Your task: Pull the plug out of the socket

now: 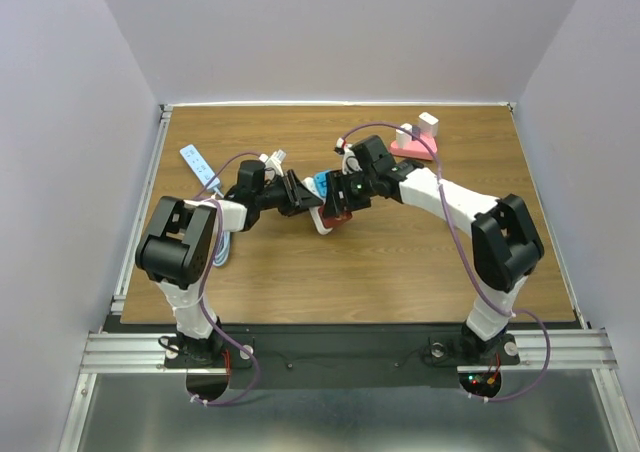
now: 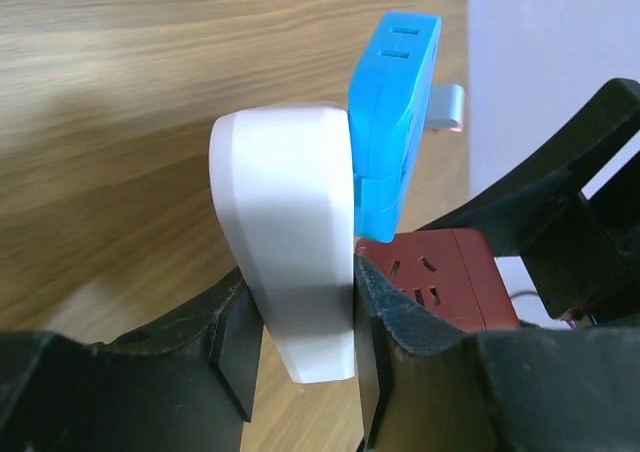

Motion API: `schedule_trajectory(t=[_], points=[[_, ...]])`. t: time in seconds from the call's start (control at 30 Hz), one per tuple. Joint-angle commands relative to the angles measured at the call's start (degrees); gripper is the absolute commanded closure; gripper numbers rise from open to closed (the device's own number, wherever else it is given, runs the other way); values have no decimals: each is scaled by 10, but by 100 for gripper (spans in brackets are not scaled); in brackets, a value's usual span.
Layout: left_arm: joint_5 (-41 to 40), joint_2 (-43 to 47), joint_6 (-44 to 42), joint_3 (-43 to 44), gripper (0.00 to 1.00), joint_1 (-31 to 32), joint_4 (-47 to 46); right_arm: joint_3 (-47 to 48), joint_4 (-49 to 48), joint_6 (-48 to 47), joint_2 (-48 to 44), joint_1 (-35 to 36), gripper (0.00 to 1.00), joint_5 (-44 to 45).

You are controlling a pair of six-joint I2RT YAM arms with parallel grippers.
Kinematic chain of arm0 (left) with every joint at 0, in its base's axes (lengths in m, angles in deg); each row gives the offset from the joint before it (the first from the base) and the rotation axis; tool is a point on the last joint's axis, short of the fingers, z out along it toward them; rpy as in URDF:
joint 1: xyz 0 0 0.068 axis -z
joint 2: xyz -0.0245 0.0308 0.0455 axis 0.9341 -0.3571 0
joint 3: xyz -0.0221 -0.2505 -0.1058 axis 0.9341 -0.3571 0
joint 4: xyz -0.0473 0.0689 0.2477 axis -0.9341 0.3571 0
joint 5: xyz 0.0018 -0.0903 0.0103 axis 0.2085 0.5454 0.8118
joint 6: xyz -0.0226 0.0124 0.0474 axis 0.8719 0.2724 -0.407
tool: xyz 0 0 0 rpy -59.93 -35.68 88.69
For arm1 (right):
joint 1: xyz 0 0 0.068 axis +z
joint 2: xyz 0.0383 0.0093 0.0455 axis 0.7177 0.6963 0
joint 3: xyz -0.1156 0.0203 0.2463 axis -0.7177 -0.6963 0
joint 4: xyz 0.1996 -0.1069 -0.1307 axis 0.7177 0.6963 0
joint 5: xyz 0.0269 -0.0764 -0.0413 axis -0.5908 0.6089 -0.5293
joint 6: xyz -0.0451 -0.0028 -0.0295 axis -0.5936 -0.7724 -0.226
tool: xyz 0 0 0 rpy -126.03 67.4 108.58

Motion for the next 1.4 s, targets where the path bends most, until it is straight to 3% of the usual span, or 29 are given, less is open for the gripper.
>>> schedule_trajectory(t=[0.0, 0.37, 0.5, 0.8, 1.07, 1.37], points=[[-159, -17, -91, -23, 100, -58, 72, 49, 45, -14, -29, -27, 99, -23], [-164, -19, -103, -34, 100, -66, 77, 24, 82, -22, -172, -28, 100, 28], [-155, -16, -101, -30, 100, -68, 77, 12, 92, -7, -182, -34, 99, 144], [-104, 45, -89, -22, 100, -69, 59, 28, 125, 47, -144, -56, 100, 455], [-71, 79, -75, -8, 100, -69, 58, 7, 153, 112, -53, -199, 100, 507], [-66, 109, -82, -25, 100, -69, 69, 6, 145, 133, 36, -217, 100, 550]])
